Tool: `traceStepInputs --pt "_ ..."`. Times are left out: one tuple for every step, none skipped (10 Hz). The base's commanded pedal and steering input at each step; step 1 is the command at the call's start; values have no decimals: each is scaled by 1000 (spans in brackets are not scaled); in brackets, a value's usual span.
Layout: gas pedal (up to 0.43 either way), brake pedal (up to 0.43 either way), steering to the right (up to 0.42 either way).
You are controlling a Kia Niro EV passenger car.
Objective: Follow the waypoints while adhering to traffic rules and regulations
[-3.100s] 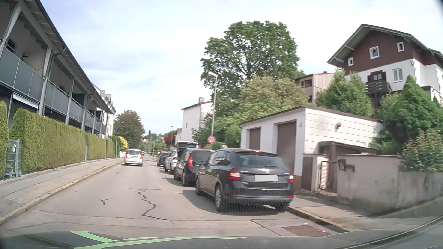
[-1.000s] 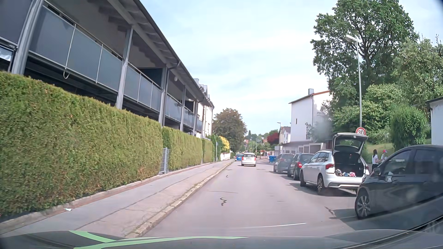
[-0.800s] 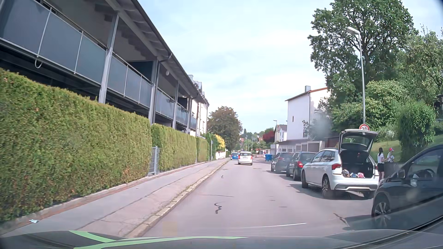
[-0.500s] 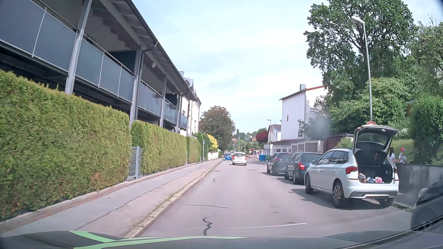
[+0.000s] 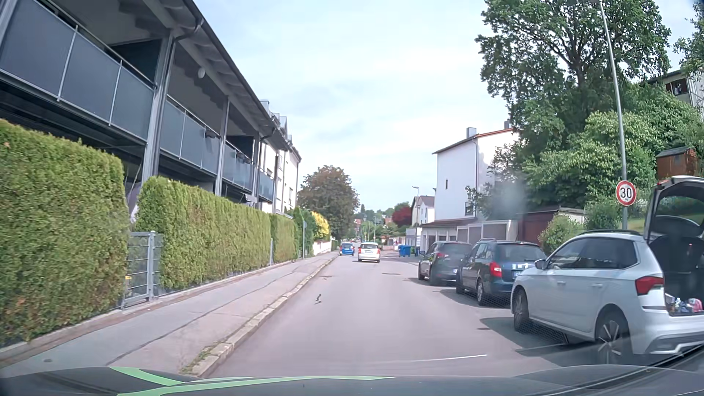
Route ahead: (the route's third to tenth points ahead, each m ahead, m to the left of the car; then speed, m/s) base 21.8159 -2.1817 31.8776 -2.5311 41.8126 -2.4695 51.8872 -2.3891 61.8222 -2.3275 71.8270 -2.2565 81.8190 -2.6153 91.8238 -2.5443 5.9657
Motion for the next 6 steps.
traceStepInputs --pt "157 0 20" --pt "157 0 12" --pt "157 0 10" --pt "150 0 10" --pt "150 0 9" --pt "138 0 9"
